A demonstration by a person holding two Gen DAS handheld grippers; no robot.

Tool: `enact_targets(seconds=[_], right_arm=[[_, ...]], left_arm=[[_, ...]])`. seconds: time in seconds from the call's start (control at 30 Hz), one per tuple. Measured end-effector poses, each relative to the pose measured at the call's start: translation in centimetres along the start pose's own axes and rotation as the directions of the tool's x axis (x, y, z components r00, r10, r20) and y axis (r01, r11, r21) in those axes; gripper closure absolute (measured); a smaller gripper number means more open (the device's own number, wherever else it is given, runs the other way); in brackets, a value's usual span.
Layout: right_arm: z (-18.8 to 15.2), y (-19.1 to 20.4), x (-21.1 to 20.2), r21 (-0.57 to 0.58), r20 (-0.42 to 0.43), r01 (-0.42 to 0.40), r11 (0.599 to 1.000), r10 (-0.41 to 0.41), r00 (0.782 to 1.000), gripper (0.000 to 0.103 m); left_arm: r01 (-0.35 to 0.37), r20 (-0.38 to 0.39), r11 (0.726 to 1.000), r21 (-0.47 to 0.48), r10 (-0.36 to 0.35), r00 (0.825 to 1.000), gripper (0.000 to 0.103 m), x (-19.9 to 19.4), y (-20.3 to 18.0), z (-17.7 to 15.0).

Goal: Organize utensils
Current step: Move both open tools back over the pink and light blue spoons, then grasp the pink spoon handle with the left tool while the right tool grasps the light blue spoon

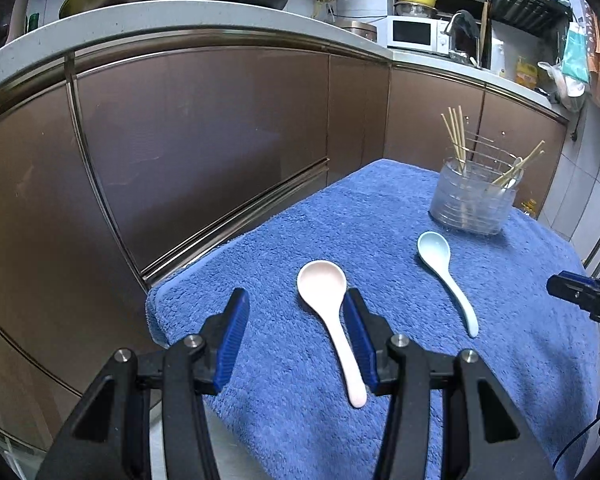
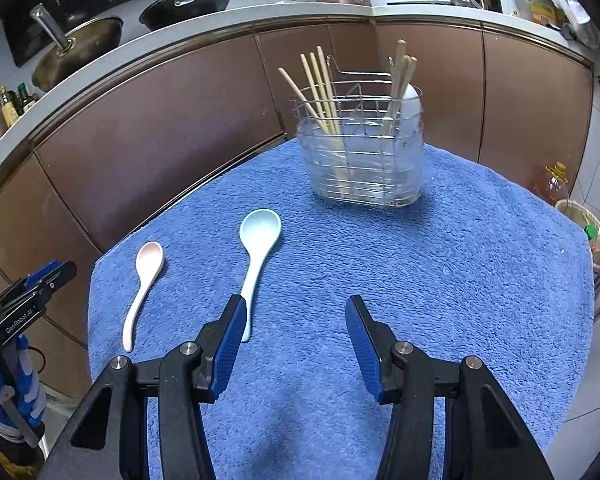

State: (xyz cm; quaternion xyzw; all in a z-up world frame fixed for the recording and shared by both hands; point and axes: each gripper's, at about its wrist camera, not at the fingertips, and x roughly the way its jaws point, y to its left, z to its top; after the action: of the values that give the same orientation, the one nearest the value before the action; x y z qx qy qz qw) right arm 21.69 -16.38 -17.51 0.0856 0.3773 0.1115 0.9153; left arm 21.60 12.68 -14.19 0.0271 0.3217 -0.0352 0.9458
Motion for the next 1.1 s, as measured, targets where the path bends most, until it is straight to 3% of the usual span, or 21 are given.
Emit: enact_targets(seconds=[0.57,0.77,0.9,1.1], right_arm=[[-0.3,1.0,-0.6,-0.018,-0.003,0.0,1.0,0.0,1.0,0.054],[-0.2,1.1,0.4,-0.024,-0.024,-0.011,1.0,0.01,1.0,0.054],[0.3,1.0,1.9,-0.04,-0.052,-0.027,0.999,0.025,0.998,0.054],[3.7,1.1,6.9,-0.078,-0.114,-0.09,0.993,0.08,0.99,0.054]], left_arm=[[0.007,-0.01,1.0,0.02,-0.007,1.0,0.056,-0.8,-0.7,-0.6],[0.045,-0.059,0.998,-0.033,-0.047,0.997,0.056,1.2,0.7,-0.7],[0.12,-0.132,0.983,-0.14,-0.138,0.982,0.056,4.4,3.7,-0.8],[0.251,-0.194,0.933,-0.259,-0.305,0.933,0.056,9.0,5.9,-0.8]])
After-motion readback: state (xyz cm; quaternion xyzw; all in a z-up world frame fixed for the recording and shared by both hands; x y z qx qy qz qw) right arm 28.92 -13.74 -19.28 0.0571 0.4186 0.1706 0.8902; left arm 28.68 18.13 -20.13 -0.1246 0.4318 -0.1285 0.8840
